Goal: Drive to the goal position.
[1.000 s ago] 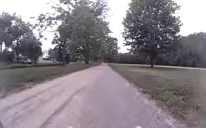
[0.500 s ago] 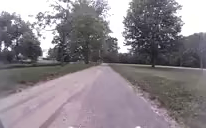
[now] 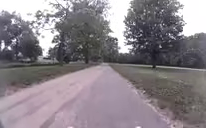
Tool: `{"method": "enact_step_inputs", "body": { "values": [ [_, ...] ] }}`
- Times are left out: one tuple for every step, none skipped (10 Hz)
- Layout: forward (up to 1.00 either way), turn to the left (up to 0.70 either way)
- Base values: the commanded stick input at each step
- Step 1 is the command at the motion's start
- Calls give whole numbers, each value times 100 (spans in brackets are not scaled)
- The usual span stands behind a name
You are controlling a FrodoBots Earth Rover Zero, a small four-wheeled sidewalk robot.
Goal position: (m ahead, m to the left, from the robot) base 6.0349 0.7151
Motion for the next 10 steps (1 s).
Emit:
{"method": "enact_step_inputs", "body": {
  "values": [
    [70, 0],
    [70, 0],
    [70, 0],
    [70, 0],
    [70, 0],
    [70, 0],
    [70, 0],
    [70, 0],
    [70, 0],
    [70, 0]
  ]
}}
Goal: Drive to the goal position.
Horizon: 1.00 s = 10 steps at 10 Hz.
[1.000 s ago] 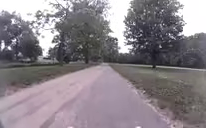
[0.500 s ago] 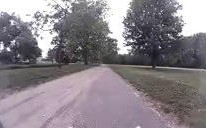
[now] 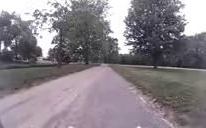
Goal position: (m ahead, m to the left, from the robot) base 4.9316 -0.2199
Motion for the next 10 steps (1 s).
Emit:
{"method": "enact_step_inputs", "body": {
  "values": [
    [70, 0],
    [70, 0],
    [70, 0],
    [70, 0],
    [70, 0],
    [70, 0],
    [70, 1],
    [70, 1],
    [70, 1],
    [70, 1]
  ]
}}
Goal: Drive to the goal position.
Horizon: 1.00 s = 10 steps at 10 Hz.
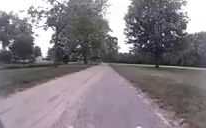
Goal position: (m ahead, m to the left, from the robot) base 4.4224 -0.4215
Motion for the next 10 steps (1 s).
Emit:
{"method": "enact_step_inputs", "body": {
  "values": [
    [70, 1],
    [70, 0],
    [70, 0],
    [70, 0],
    [70, 1],
    [70, 1],
    [70, 1],
    [70, 1],
    [70, 1],
    [70, 1]
  ]
}}
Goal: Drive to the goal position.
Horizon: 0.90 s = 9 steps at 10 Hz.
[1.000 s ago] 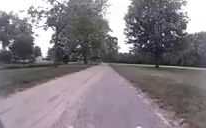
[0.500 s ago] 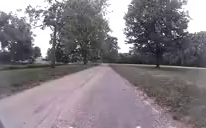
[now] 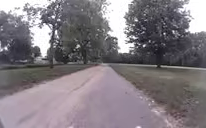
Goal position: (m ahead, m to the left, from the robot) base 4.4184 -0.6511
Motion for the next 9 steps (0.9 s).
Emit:
{"method": "enact_step_inputs", "body": {
  "values": [
    [70, 1],
    [70, 1],
    [70, 1],
    [70, 1],
    [70, 1],
    [70, 1],
    [70, 0],
    [70, 0],
    [70, 0]
  ]
}}
